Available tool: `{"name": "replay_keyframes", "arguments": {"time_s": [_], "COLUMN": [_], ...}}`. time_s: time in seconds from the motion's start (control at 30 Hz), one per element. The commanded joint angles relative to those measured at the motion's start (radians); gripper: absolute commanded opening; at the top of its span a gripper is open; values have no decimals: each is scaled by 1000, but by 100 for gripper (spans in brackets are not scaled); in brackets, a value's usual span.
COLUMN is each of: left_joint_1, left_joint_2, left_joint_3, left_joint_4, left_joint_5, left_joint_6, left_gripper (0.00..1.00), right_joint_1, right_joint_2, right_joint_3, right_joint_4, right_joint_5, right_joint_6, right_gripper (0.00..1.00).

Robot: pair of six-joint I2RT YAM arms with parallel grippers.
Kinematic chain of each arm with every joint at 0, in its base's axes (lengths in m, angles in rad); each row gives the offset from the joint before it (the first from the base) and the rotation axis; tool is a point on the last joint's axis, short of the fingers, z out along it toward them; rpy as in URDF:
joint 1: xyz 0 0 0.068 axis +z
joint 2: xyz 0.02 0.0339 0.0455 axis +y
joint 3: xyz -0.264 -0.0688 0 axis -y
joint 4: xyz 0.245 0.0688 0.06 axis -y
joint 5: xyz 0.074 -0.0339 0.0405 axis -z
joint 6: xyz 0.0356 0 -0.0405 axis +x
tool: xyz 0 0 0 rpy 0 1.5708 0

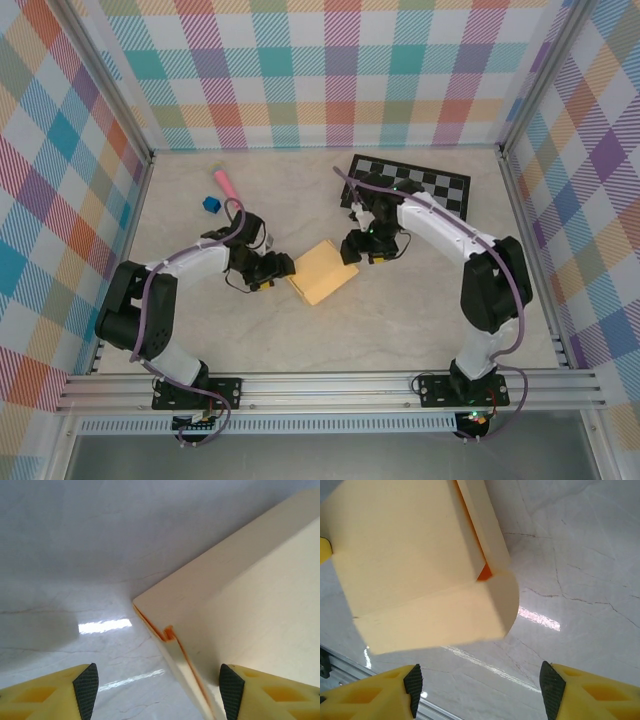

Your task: Fold the paper box

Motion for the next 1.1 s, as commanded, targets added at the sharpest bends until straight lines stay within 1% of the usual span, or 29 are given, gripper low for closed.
{"name": "replay_keyframes", "arguments": {"time_s": [0.0,0.2,0.33,0.43,0.57,0.7,0.77,0.83,0.9,0.97,1.03,1.07], "left_joint_1": [-24,-33,-33,-33,-33,-31,-30,-27,-27,-27,-32,-33], "left_joint_2": [-29,-31,-26,-20,-41,-98,-132,-159,-187,-228,-254,-259], "left_joint_3": [-22,-15,-10,6,19,32,39,46,53,39,26,25], "left_joint_4": [14,-7,-8,-22,-30,-51,-65,-76,-67,16,92,121], "left_joint_5": [-56,-106,-117,-135,-140,-159,-173,-188,-189,-134,-111,-112], "left_joint_6": [8,30,40,44,44,45,51,65,98,186,279,308], "left_gripper": [67,67,69,70,73,78,80,84,88,92,93,94], "right_joint_1": [-4,-4,-5,-4,-5,-7,-6,-7,-7,-6,-1,6], "right_joint_2": [28,60,115,153,183,256,264,221,146,53,-37,-92], "right_joint_3": [37,105,165,184,174,229,209,144,67,-6,-83,-143], "right_joint_4": [-33,-56,-50,2,113,80,79,126,189,254,318,364], "right_joint_5": [28,60,69,58,4,-20,-22,-18,-14,-18,-45,-69], "right_joint_6": [-34,-45,-67,-122,-230,-222,-201,-181,-176,-198,-298,-405], "right_gripper": [66,68,67,64,59,53,51,52,56,58,61,62]}}
